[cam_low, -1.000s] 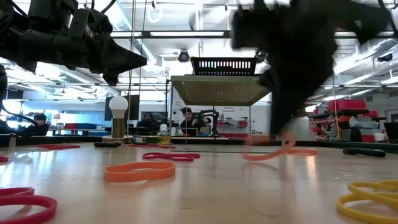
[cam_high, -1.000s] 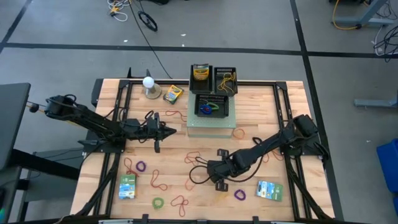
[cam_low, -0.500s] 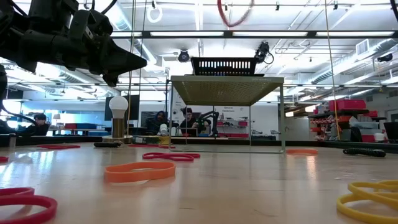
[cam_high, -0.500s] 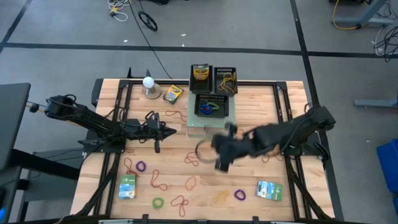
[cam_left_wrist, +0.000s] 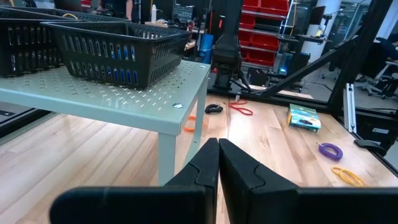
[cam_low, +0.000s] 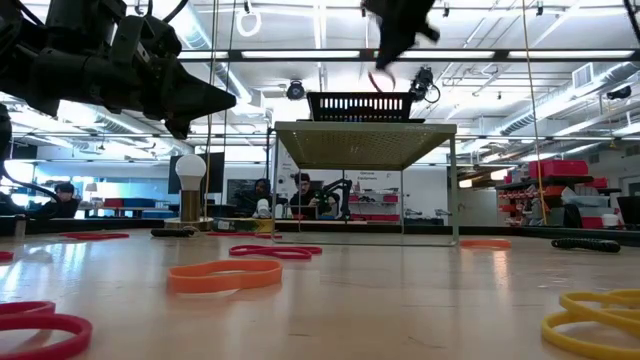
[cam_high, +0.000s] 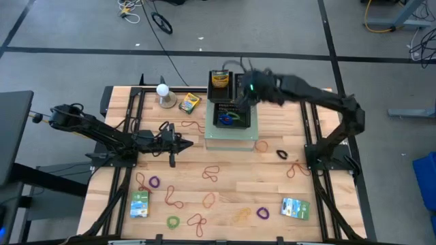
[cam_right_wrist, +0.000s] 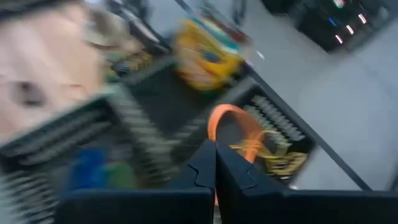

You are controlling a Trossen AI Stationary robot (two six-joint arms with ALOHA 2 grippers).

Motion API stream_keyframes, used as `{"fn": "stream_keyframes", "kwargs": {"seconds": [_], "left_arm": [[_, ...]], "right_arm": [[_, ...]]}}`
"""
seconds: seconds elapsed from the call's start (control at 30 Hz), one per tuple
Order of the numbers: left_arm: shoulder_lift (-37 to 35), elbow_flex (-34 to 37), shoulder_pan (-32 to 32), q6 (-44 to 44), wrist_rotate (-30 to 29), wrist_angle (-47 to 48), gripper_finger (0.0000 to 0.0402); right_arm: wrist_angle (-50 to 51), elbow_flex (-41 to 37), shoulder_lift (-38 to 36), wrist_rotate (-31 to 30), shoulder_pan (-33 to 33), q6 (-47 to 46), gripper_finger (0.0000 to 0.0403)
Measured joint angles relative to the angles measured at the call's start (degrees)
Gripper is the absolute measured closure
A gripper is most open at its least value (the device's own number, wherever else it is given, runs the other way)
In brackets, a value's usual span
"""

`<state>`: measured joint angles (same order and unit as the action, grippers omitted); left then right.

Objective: Pick & Place Office Desk Supplies
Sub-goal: Put the orange rubber band into the top right black bin on the shelf

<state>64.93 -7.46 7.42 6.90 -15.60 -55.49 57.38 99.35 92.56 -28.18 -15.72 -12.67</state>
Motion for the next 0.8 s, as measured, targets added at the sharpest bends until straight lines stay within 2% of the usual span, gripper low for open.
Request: {"fn": "stream_keyframes", "kwargs": {"seconds": [0.13, 0.27, 0.57, 0.8], "left_arm": [[0.00, 0.00, 0.00, 0.02, 0.01, -0.01, 0.0385], [0.00, 0.00, 0.00, 0.02, -0.01, 0.01, 0.0385], [0.00, 0.02, 0.00, 0.00, -0.01, 0.01, 0.0385], [0.00, 0.02, 0.00, 0.02, 0.00, 0.01, 0.0385]], "right_arm": [[-0.39, -0.02, 3.31, 1.21, -9.29, 3.57, 0.0400], [-0.52, -0.04, 7.31, 5.89, -14.44, 4.66, 0.0400], [-1.34, -0.04, 12.09, 8.25, -15.91, 6.07, 0.0398], [-1.53, -0.04, 12.05, 12.02, -15.53, 4.08, 0.0357]]}}
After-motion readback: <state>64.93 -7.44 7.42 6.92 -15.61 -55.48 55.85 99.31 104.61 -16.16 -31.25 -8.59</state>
